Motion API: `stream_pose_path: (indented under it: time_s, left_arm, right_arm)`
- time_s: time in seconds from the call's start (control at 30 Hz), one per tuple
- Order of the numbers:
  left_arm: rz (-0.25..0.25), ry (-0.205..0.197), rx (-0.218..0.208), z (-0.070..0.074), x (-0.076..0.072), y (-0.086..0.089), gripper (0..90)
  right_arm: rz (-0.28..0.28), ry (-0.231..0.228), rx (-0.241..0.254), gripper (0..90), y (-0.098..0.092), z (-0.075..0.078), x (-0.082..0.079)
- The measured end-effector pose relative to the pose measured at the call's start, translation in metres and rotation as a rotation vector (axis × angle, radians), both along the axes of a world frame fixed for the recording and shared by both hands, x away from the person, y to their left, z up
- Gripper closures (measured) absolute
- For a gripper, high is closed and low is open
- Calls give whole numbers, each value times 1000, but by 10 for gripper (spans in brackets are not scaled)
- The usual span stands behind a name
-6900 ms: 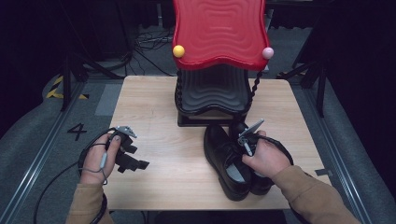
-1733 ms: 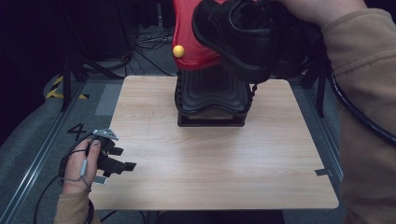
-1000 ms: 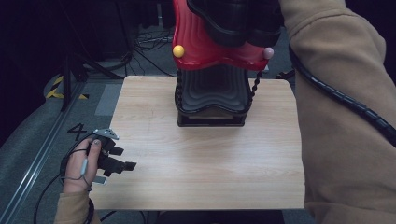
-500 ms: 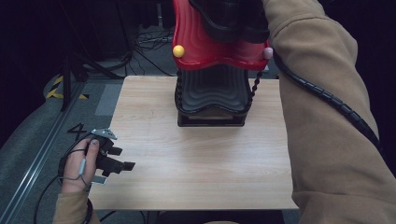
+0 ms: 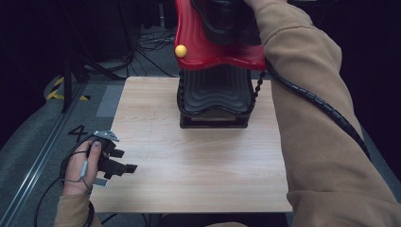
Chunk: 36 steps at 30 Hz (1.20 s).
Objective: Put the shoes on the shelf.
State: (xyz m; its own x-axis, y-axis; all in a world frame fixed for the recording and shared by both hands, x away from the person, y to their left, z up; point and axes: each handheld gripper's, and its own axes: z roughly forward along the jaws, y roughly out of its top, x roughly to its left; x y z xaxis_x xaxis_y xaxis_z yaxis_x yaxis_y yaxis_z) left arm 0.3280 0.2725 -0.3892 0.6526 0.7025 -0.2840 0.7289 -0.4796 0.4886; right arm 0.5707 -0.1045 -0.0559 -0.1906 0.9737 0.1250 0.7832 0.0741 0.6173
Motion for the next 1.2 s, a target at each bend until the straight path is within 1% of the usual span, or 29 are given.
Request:
stream_pose_path:
  time_s: [0.1,0.27,0.47,0.5,0.6,0.73,0.8,0.9,0.93,1.07,1.1,1.13,1.2]
  left_arm:
    - [1,0,-1,0,0,0,167]
    - [-4,-2,6,1,-1,-2,167]
    - [-10,-1,10,0,0,-3,166]
    - [-11,-1,10,0,0,-3,167]
    - [-10,-2,12,0,0,-4,167]
    - [-8,3,10,0,0,-3,167]
    - [-10,-1,8,0,0,-2,167]
    - [-4,1,9,0,0,-2,167]
    - [-8,-1,9,0,0,-3,167]
    - [-17,-4,13,1,0,-5,167]
    - [-17,-4,13,1,0,-5,167]
    - [-16,1,14,1,0,-6,167]
    - [-18,3,15,0,0,-7,167]
  right_arm:
    - [0,3,-13,816,3,-4,0]
    - [4,12,-6,813,6,-14,3]
    - [11,13,-12,805,9,-23,4]
    - [13,23,-13,802,10,-25,5]
    - [20,32,-15,797,12,-31,7]
    - [24,33,-17,793,14,-31,8]
    - [29,31,-18,787,14,-32,8]
    - [43,33,-21,763,15,-33,7]
    - [47,29,-23,754,16,-34,5]
    - [52,37,-26,698,14,-33,3]
    - [52,37,-26,698,14,-33,3]
    - [59,35,-20,667,13,-33,2]
    - [79,32,-7,635,10,-33,0]
